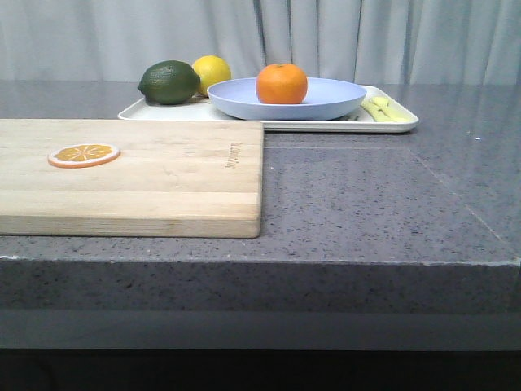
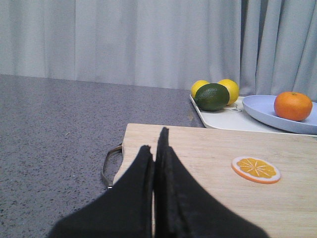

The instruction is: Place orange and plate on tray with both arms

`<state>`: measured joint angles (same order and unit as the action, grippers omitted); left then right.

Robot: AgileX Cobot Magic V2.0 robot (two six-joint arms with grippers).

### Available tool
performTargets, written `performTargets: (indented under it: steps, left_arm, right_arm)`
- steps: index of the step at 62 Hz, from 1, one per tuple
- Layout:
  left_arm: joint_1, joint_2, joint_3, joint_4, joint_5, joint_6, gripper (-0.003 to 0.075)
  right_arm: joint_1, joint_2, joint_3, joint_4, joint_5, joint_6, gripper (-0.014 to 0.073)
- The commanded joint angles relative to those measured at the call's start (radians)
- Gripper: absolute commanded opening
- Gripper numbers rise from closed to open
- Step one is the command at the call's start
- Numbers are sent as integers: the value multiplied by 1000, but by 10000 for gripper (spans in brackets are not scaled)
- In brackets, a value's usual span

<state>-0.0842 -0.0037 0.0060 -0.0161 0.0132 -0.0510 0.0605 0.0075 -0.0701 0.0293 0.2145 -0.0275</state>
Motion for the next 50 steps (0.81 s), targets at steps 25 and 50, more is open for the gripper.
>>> performTargets:
  steps: [25,50]
  left_arm:
    - [-5,-20,28,1,-83,-11,-20]
    - [-5,-20,28,1,-83,-11,-20]
  right_arm:
    - [-7,-36,72,-17,-233,-2,-68]
    - [-38,-36,72,27,-238,-1,-68]
